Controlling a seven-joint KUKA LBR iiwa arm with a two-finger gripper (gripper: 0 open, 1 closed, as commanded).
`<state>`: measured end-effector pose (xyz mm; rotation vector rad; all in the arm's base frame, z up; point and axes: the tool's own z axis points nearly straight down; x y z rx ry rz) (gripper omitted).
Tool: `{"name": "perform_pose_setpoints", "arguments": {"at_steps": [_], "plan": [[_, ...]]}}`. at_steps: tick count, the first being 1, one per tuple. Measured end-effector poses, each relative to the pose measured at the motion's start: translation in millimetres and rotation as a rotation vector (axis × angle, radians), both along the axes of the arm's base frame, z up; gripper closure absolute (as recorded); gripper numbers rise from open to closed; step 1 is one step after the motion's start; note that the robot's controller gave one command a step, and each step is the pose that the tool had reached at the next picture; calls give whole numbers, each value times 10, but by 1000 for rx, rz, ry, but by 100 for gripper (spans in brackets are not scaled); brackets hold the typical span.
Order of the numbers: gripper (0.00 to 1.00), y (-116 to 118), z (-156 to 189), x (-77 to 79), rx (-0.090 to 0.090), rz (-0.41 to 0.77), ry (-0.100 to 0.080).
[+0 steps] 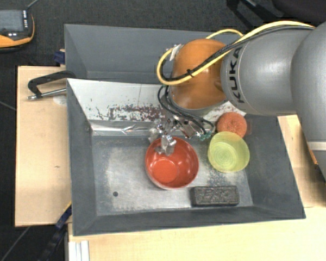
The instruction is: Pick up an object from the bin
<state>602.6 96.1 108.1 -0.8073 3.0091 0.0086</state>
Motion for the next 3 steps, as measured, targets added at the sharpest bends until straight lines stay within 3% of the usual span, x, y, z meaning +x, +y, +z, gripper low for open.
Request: {"name": "perform_pose_setpoints", "arguments": {"at_steps": [1, 2, 3], "plan": [[100, 414, 1698, -13, 5, 3, -15], [0, 402, 1653, -22, 3, 1, -7], [0, 543, 500, -120, 0, 160, -5]]}}
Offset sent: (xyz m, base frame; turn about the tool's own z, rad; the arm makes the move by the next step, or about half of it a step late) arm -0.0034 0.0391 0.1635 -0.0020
